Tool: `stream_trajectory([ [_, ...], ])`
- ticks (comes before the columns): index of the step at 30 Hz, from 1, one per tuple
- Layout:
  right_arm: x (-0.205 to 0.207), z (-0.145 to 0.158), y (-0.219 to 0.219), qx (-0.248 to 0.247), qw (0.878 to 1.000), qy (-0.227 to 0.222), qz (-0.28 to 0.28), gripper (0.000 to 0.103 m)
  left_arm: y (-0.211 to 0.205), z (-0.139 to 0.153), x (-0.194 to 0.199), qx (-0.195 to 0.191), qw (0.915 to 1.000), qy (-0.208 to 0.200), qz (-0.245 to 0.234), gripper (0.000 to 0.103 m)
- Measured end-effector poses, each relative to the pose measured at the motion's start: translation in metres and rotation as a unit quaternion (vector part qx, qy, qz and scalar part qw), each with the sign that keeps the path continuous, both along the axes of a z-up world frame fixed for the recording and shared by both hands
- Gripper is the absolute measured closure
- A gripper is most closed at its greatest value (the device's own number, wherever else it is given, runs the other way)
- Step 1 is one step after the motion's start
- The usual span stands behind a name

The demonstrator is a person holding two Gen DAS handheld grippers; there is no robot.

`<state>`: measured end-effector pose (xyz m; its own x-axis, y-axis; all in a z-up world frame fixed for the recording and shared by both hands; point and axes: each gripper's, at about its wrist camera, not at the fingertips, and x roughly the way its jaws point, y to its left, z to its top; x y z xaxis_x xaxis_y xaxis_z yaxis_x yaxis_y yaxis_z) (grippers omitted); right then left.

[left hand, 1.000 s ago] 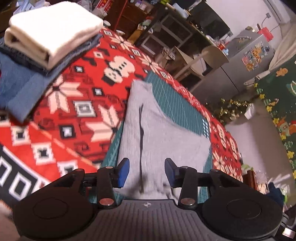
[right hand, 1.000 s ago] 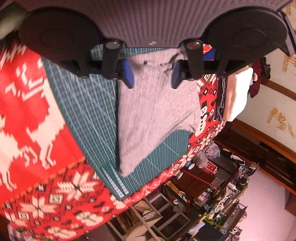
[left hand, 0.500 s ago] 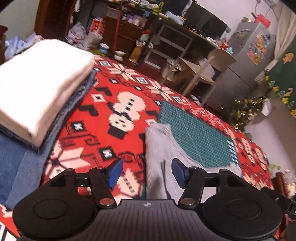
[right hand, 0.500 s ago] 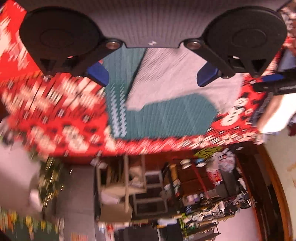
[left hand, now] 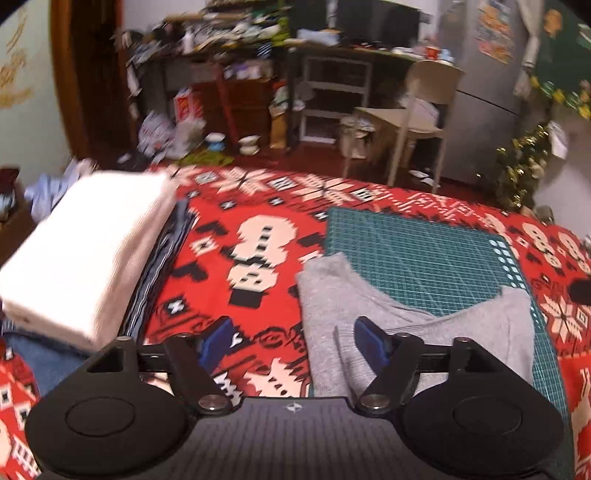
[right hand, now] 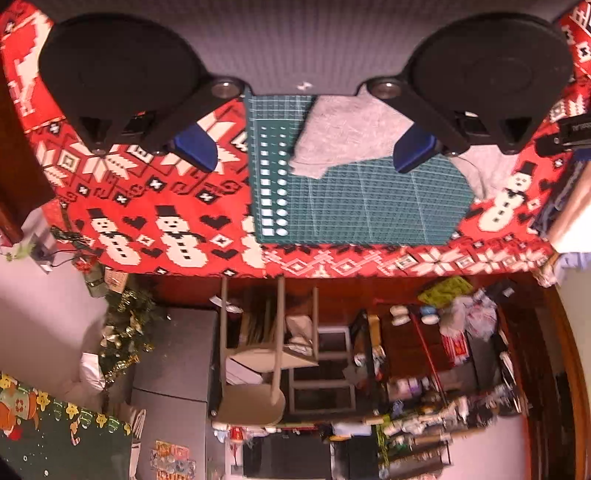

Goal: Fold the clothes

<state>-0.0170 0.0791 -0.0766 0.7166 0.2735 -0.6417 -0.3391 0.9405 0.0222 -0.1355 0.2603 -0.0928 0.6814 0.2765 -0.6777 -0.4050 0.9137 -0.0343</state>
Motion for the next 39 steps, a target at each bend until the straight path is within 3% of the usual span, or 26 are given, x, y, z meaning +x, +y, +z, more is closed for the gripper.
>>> stream_trajectory([
  [5, 0.006, -0.004, -0.002, -0.008, 1.0, 0.011, -0.014, 0.001, -0.004, 0.009, -0.01, 0.015, 0.9983, -0.038, 0.042, 0.026],
  [7, 0.009, -0.007, -0.003, -0.004, 0.999, 0.027, -0.024, 0.001, 0.0, 0.012, -0.011, 0.013, 0.9982, -0.032, 0.048, 0.026],
  [13, 0.023, -0.015, -0.012, 0.034, 0.995, 0.087, -0.033, 0.001, 0.027, 0.0, -0.004, -0.093, 0.9947, 0.008, 0.044, 0.025],
  [15, 0.025, -0.017, -0.016, 0.053, 0.993, 0.1, -0.039, 0.003, 0.038, -0.006, -0.002, -0.146, 0.9882, 0.015, 0.045, 0.035],
  [17, 0.028, -0.019, -0.021, 0.072, 0.99, 0.113, -0.044, 0.009, 0.05, -0.014, -0.001, -0.207, 0.9767, 0.025, 0.049, 0.046],
  [18, 0.029, -0.02, -0.023, 0.081, 0.988, 0.119, -0.047, 0.018, 0.054, -0.018, -0.001, -0.234, 0.9704, 0.031, 0.053, 0.052],
  [21, 0.032, -0.025, -0.022, 0.08, 0.986, 0.133, -0.055, 0.032, 0.061, -0.032, 0.001, -0.277, 0.9567, 0.056, 0.07, 0.073],
  [24, 0.032, -0.027, -0.018, 0.071, 0.987, 0.135, -0.052, 0.039, 0.064, -0.041, 0.003, -0.305, 0.9476, 0.065, 0.07, 0.078],
  [29, 0.03, -0.026, -0.016, 0.07, 0.987, 0.136, -0.049, 0.039, 0.063, -0.042, 0.008, -0.319, 0.9448, 0.048, 0.058, 0.078],
  [34, 0.033, -0.027, -0.019, 0.084, 0.984, 0.151, -0.053, 0.036, 0.061, -0.049, 0.02, -0.304, 0.9479, 0.071, 0.063, 0.08],
  [39, 0.036, -0.031, -0.021, 0.09, 0.981, 0.159, -0.066, 0.035, 0.061, -0.049, 0.021, -0.306, 0.9473, 0.069, 0.065, 0.097],
])
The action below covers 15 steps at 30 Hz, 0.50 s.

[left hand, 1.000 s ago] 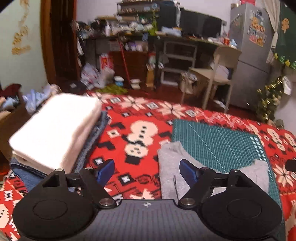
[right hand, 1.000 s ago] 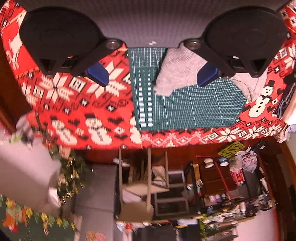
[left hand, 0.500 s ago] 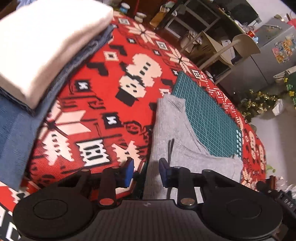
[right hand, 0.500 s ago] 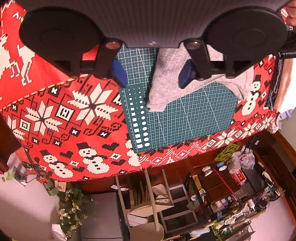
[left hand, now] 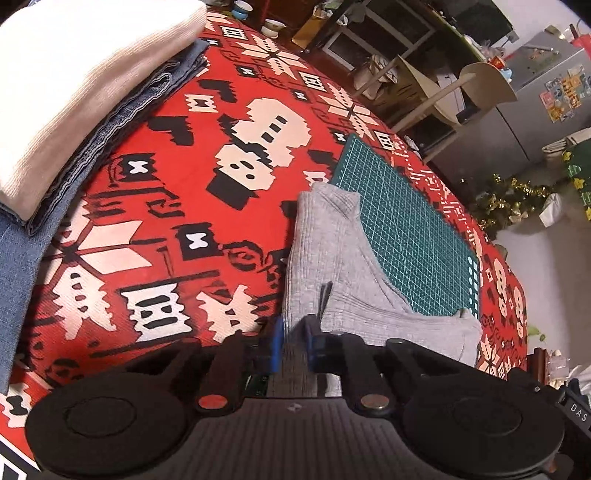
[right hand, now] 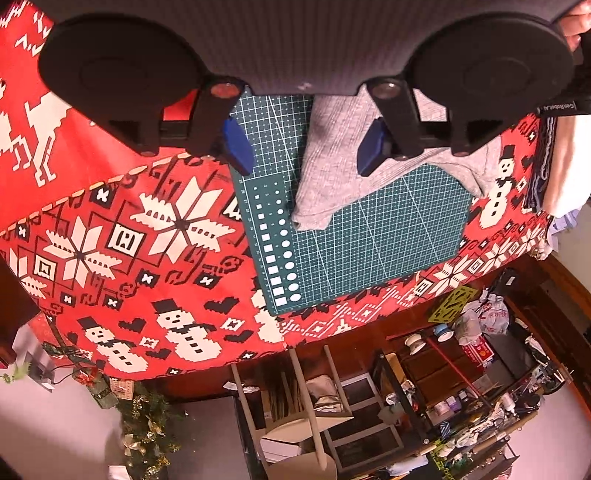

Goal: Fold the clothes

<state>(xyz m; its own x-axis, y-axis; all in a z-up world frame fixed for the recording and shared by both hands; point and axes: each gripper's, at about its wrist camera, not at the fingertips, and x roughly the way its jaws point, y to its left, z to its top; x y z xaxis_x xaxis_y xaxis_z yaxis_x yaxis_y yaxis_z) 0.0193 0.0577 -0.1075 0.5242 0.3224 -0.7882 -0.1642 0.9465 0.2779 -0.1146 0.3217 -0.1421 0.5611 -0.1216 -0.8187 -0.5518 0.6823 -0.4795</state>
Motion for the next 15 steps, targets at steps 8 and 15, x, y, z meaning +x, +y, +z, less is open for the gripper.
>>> stream_trajectory([
  [8, 0.0, -0.002, 0.003, -0.007, 1.0, -0.007, -0.009, 0.026, -0.024, 0.028, -0.003, 0.071, 0.997, -0.028, -0.017, 0.099],
  [15, 0.004, 0.015, -0.019, 0.048, 0.998, -0.025, -0.02, 0.016, -0.06, 0.069, -0.003, 0.11, 0.9902, -0.068, -0.052, 0.099],
])
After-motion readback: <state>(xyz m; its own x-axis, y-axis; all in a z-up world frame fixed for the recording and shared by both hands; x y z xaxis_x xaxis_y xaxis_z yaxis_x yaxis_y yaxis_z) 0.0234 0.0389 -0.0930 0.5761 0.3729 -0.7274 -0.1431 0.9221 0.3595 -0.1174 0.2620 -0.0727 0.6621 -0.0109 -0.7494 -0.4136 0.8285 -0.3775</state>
